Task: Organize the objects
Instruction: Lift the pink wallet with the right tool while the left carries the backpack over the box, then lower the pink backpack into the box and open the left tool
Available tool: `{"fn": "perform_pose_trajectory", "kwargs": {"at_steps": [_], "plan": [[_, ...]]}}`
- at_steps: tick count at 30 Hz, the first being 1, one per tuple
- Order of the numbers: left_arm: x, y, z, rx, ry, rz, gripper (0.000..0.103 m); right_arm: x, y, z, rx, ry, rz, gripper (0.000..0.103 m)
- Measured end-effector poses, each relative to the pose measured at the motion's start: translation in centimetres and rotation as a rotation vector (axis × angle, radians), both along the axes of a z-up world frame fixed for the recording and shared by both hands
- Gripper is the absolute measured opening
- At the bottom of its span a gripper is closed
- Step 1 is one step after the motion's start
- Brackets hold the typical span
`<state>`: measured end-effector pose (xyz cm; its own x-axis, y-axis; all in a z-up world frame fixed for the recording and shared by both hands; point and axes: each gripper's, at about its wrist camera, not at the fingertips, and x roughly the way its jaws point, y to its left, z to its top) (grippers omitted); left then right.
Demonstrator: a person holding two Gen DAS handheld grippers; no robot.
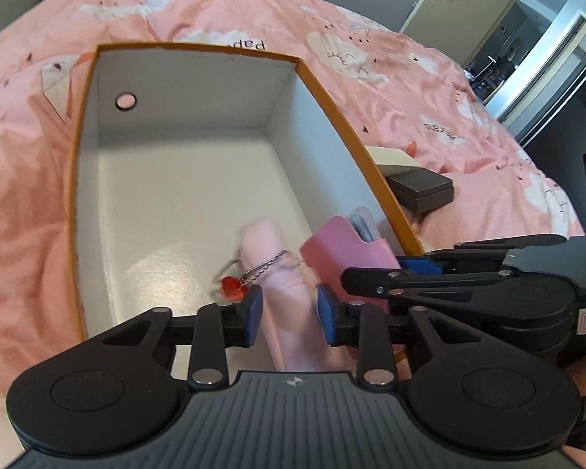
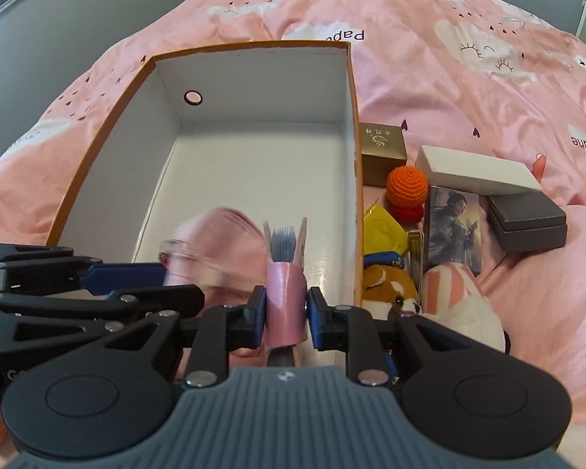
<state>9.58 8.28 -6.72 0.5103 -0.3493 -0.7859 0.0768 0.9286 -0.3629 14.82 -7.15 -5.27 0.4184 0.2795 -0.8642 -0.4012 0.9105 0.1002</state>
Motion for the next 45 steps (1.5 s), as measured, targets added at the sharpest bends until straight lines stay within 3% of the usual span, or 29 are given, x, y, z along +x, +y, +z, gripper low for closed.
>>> {"fn": "perform_pose_trajectory", "kwargs": {"at_steps": [5,9,11,13,17,22,26,29,31,34,36,43,45], "plan": [[0.7,1.1,-1.4,-0.128,0.059,0.026,0.033,0.1,-0.2,-0.1,0.006,0.012,-0.002,0.024],[0.9,1.2,-1.8,-0.158,0.062,0.039,0.033,0.1,-0.2,0.0,0.012,0.014,-0.006,0.025],[1.0,1.1,-2.0,-0.175,0.060,0.038,0.026,0.1,-0.5,0.2,0.021,0.015,-0.011,0.028],[0.9,1.0,-2.0,-0.169,0.053,0.033,0.023,0.1,-0.7,0.3,0.036,0.018,-0.013,0.028],[0.7,0.3,-1.4,-0.118,0.018,0.005,0.007,-0.1,-0.9,0.5,0.045,0.021,-0.008,0.030],[0.6,-0.5,-1.2,-0.078,0.005,-0.039,0.002,-0.6,-1.1,1.5,0.032,-0.031,-0.002,0.041],[0.7,-0.7,-1.5,-0.056,0.025,-0.036,0.003,-0.7,-1.8,1.9,0.060,-0.035,-0.002,0.040],[0.5,-0.2,-0.9,-0.021,0.012,-0.011,0.008,-0.9,-2.3,2.3,0.079,-0.044,-0.002,0.040],[0.7,0.0,-0.5,0.047,0.023,0.009,0.011,-1.0,-2.3,2.5,0.081,-0.057,0.004,0.040],[1.4,0.1,-0.2,0.179,0.032,0.015,0.033,-0.8,-2.1,2.6,0.098,-0.064,0.030,0.041],[2.0,0.0,-0.3,0.237,0.056,-0.012,0.040,-0.8,-2.2,2.7,0.095,-0.073,0.025,0.041],[3.7,-1.5,-2.7,0.346,0.144,-0.085,0.049,-0.5,-3.4,2.9,0.154,-0.071,0.005,0.042],[3.8,-1.9,-3.2,0.376,0.148,-0.083,0.049,-0.6,-3.3,3.1,0.142,-0.091,0.006,0.050]]}}
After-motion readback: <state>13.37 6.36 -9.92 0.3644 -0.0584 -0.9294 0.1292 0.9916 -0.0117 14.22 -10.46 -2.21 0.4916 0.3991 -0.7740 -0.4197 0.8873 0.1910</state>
